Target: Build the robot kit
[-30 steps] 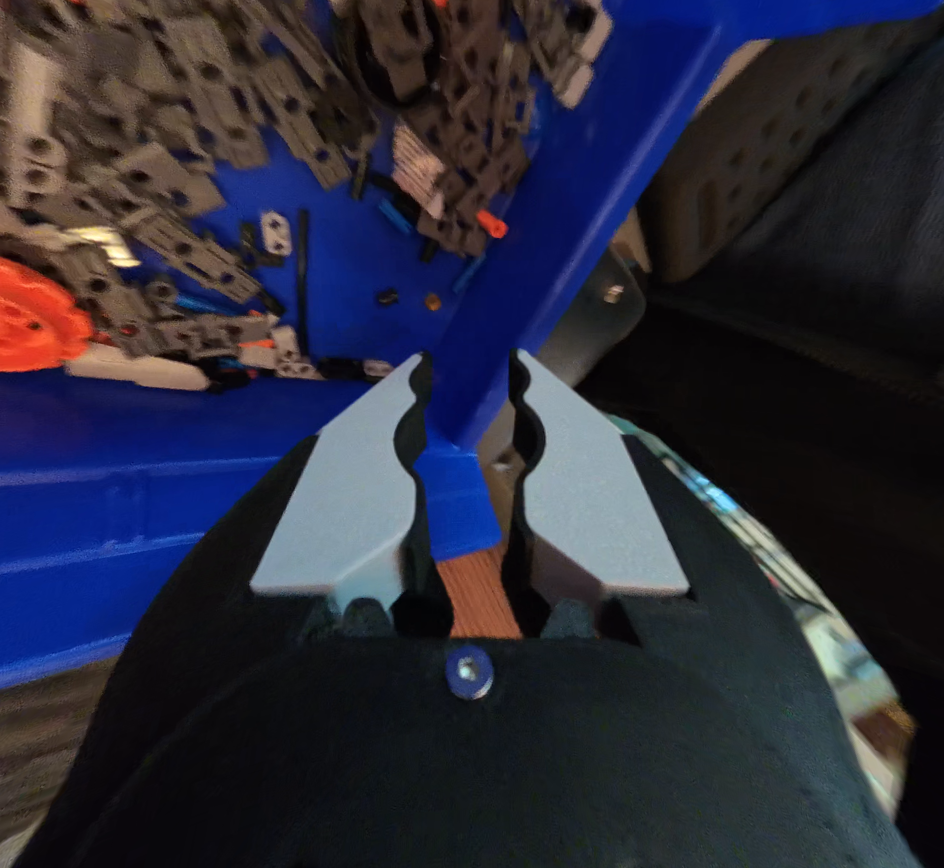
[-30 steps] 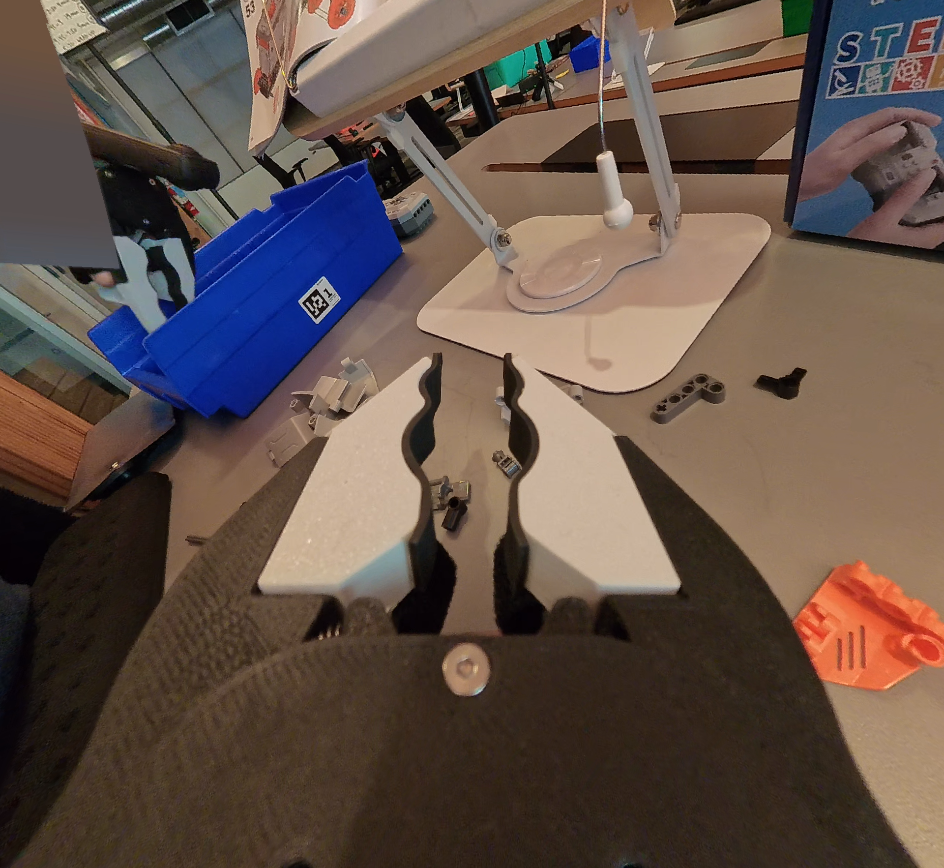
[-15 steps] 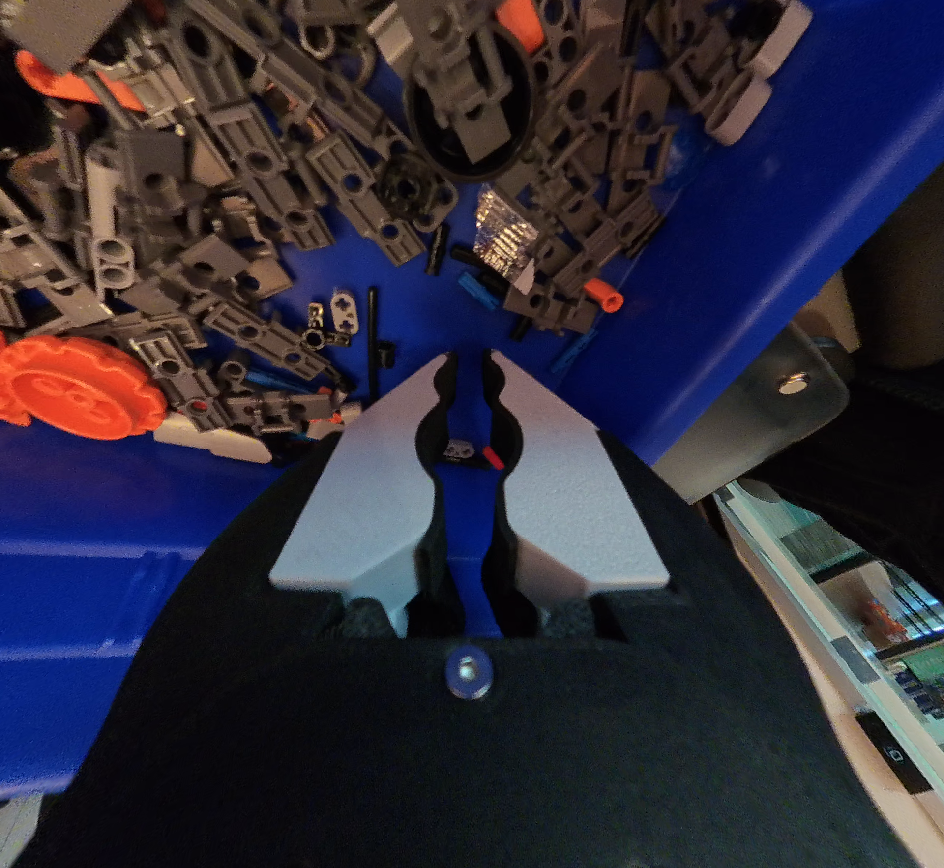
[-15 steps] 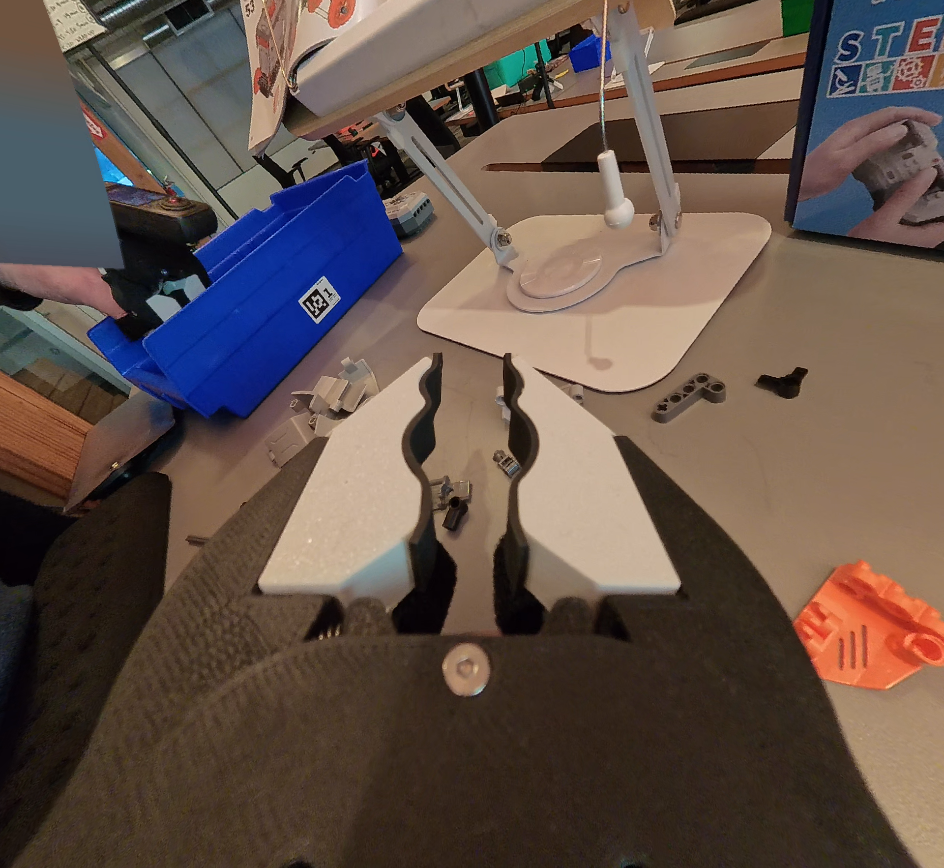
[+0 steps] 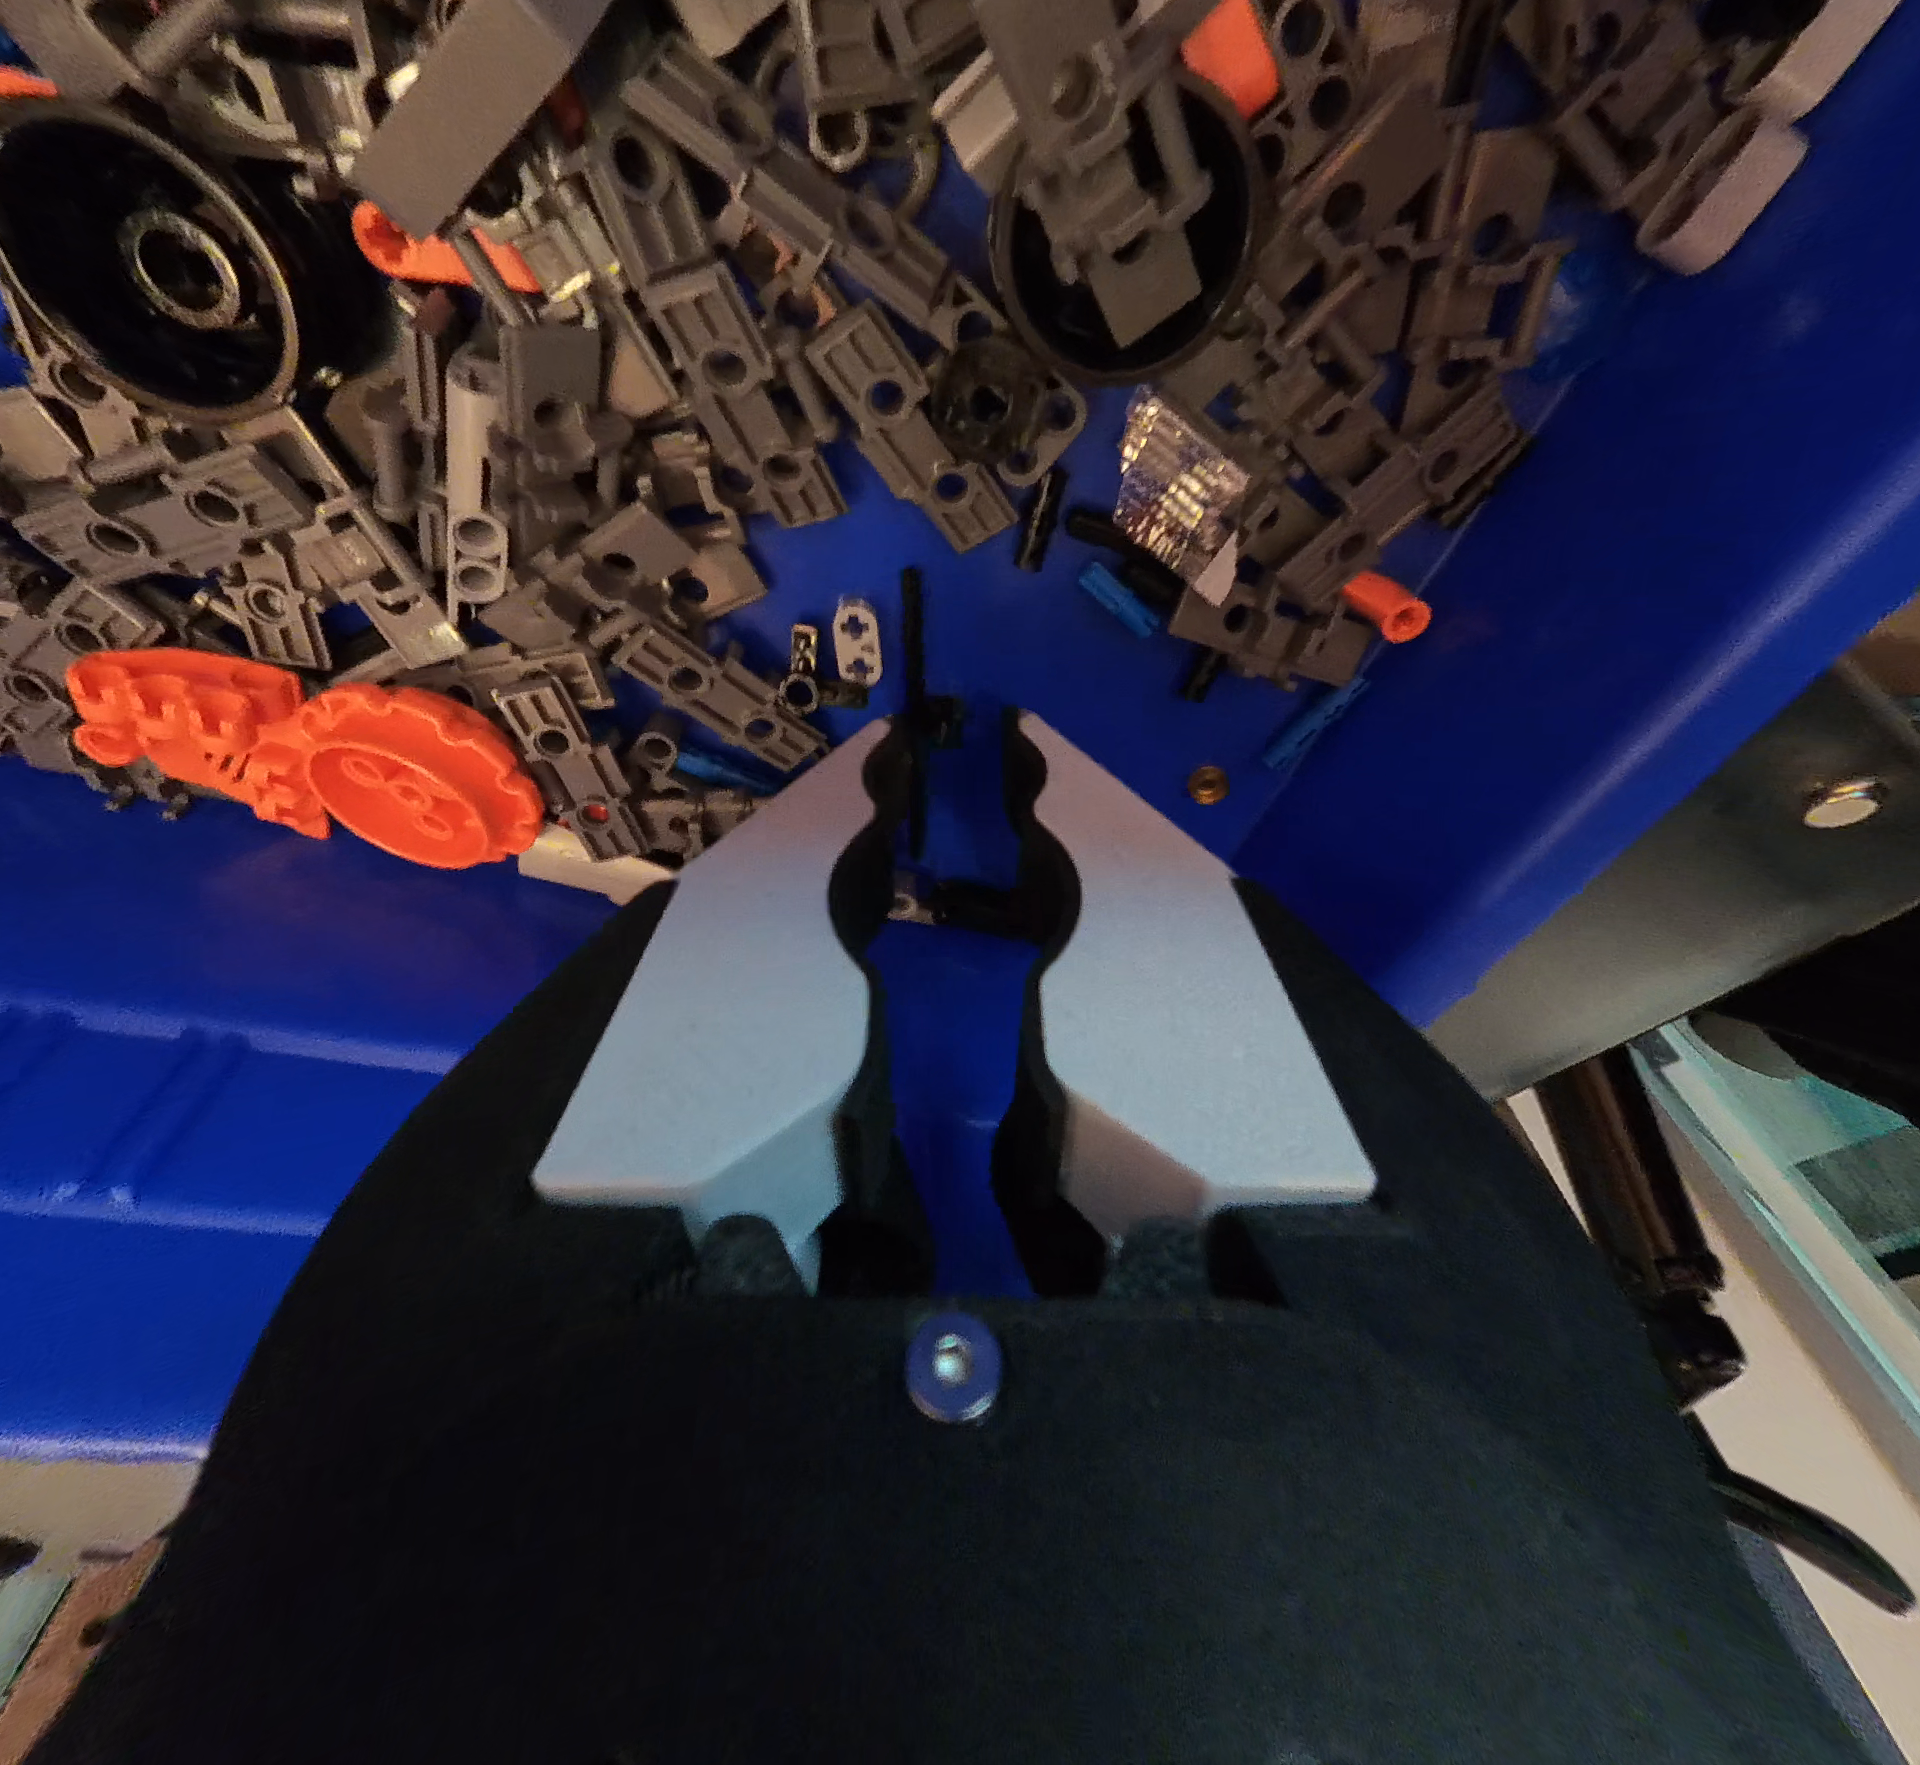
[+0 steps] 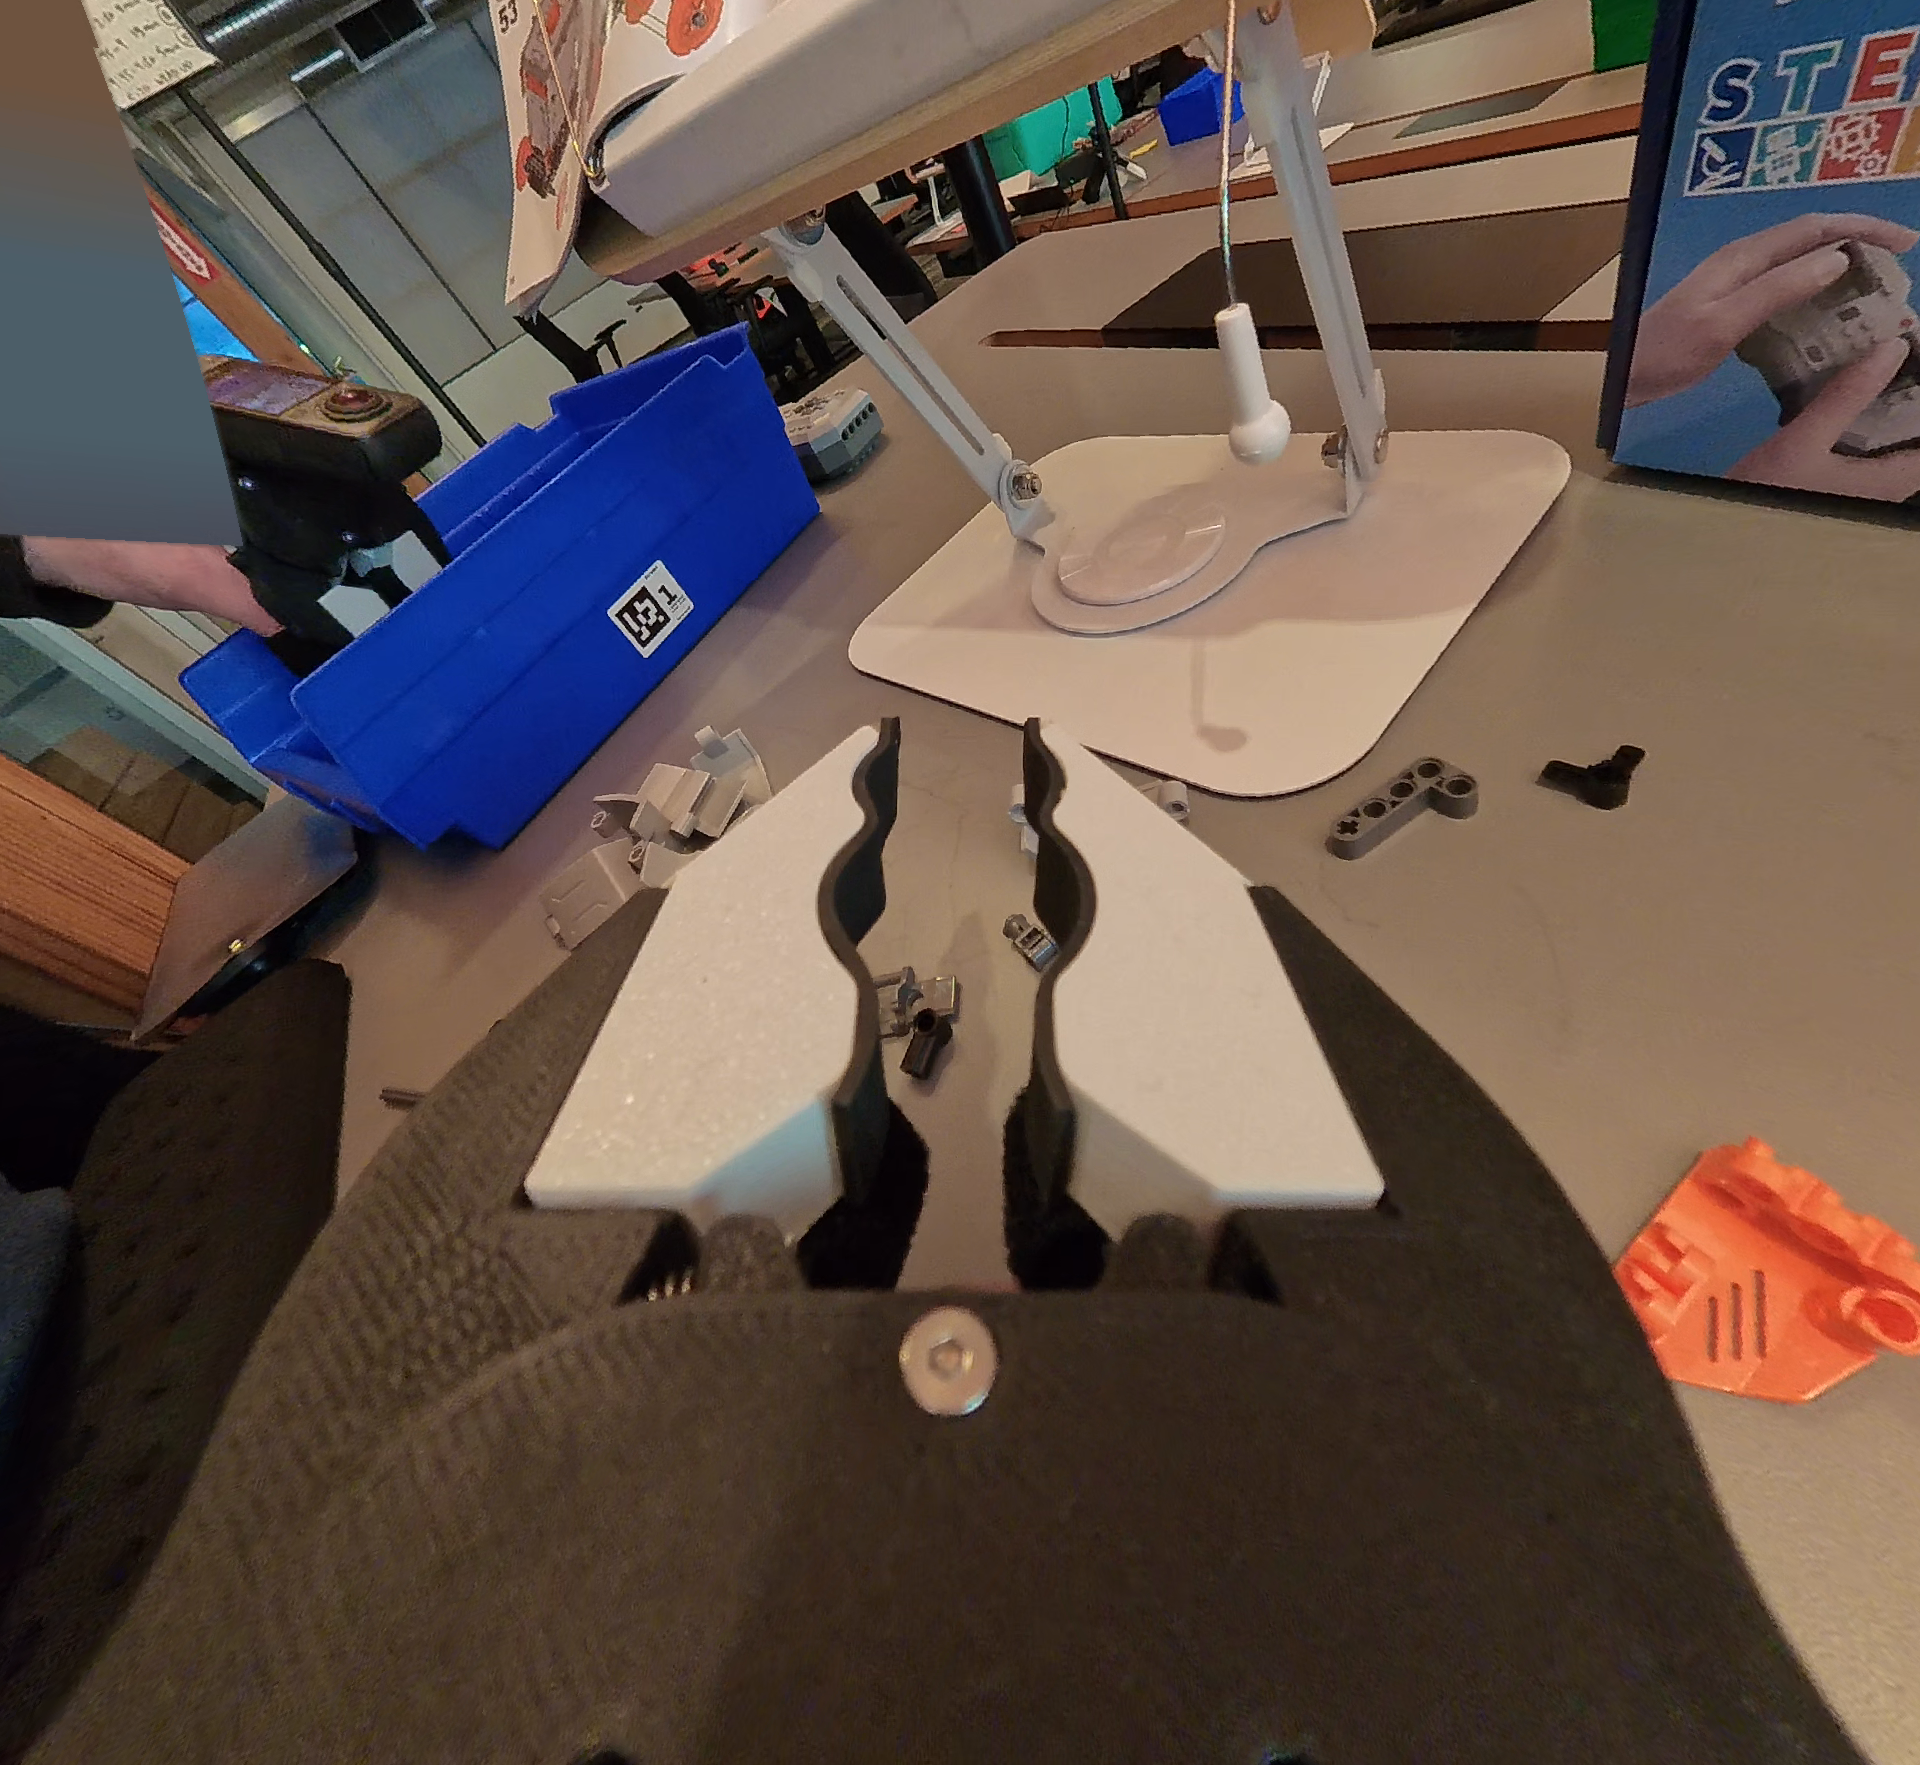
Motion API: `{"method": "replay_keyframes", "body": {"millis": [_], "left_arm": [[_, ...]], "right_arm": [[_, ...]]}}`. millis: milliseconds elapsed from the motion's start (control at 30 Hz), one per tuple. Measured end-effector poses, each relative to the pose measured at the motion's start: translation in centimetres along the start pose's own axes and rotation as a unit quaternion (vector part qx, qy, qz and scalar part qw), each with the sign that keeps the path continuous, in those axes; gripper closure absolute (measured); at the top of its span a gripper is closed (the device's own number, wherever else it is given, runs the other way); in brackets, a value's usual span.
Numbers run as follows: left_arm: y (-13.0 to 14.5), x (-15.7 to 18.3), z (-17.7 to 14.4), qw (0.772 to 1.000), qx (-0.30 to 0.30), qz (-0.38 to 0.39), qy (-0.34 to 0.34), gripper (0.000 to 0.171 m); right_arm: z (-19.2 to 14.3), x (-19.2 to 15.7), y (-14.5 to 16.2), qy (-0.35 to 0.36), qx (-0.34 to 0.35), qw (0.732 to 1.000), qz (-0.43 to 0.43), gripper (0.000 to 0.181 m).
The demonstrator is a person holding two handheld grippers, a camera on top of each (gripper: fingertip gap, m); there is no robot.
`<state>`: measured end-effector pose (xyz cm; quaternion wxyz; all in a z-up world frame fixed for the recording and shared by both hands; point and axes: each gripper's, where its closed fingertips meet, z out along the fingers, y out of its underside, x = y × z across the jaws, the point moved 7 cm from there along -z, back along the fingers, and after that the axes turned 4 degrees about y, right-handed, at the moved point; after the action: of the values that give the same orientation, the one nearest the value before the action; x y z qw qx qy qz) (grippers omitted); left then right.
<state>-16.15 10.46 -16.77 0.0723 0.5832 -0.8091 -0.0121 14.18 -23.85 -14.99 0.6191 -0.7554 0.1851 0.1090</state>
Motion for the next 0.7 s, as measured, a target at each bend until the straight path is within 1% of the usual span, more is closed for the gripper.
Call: {"method": "replay_keyframes", "body": {"millis": [133,333,400,467,533,600,633,700], "left_arm": [[-0.3,0.1,0.2,1.0,-0.007,0.012,0.002,0.162],[-0.2,0.3,0.2,0.999,-0.013,0.029,-0.007,0.162],[0.0,0.4,0.0,1.0,-0.01,0.029,0.0,0.165],[0.1,0.3,-0.6,0.999,-0.007,0.032,-0.005,0.165],[-0.1,0.5,-1.3,0.999,0.011,0.05,-0.003,0.165],[-0.3,0.6,-2.2,0.997,0.026,0.065,-0.017,0.165],[-0.4,0.8,-2.8,0.996,0.035,0.084,-0.02,0.165],[-0.8,0.8,-4.1,0.991,0.054,0.112,-0.051,0.165]], "right_arm": [[0.0,0.0,0.0,0.0,0.001,1.0,0.001,0.16],[0.0,0.0,0.0,0.0,0.001,1.0,0.002,0.16],[0.0,0.0,0.0,0.0,0.001,1.0,0.002,0.16],[0.0,0.0,0.0,0.0,0.001,1.0,0.002,0.16],[0.0,0.0,0.0,0.0,0.0,1.0,0.002,0.16],[0.0,0.0,0.0,0.0,0.0,1.0,0.002,0.16],[0.0,0.0,0.0,0.0,0.001,1.0,0.002,0.16],[0.0,0.0,0.0,0.0,0.001,1.0,0.001,0.16]]}}
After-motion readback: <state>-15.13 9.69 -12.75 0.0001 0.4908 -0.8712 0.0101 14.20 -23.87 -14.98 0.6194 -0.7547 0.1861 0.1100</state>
